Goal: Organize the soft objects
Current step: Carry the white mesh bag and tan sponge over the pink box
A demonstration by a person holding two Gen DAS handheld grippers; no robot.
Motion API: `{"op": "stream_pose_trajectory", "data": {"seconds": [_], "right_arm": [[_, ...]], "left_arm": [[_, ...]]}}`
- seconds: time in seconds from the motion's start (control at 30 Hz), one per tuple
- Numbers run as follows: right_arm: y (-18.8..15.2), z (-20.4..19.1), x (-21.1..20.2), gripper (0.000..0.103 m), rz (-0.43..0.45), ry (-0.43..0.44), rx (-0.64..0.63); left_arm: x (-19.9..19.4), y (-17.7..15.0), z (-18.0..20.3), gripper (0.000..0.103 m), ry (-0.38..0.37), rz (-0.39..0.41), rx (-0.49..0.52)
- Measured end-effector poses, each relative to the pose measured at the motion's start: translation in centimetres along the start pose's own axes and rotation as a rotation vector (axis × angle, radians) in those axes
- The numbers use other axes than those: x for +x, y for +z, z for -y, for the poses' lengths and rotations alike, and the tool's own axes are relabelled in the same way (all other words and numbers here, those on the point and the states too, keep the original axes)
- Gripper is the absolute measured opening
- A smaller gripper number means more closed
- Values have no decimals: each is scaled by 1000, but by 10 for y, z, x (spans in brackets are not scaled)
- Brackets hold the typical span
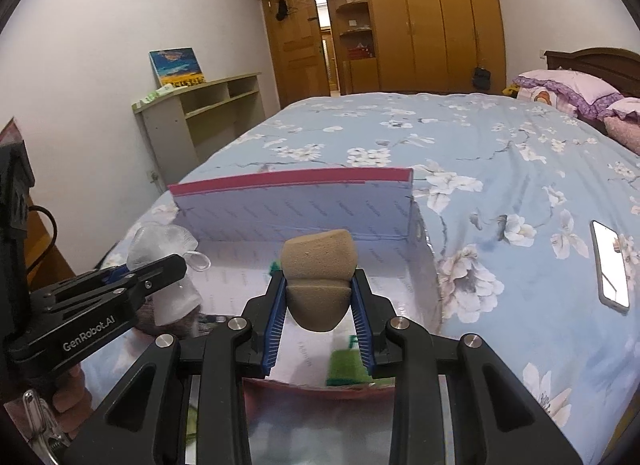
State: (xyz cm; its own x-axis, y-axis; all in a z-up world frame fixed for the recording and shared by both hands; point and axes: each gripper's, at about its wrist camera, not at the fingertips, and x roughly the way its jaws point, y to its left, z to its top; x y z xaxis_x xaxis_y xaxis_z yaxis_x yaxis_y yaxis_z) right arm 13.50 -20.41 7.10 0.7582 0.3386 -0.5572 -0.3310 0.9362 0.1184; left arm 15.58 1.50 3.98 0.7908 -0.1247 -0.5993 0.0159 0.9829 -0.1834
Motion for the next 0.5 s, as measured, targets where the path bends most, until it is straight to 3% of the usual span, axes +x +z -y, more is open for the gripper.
{"op": "stream_pose_trajectory", "data": {"seconds": [0.5], "right_arm": [[-10,12,24,33,-37,-30,13]], "left_arm": [[30,-11,3,20,34,-45,12]]}}
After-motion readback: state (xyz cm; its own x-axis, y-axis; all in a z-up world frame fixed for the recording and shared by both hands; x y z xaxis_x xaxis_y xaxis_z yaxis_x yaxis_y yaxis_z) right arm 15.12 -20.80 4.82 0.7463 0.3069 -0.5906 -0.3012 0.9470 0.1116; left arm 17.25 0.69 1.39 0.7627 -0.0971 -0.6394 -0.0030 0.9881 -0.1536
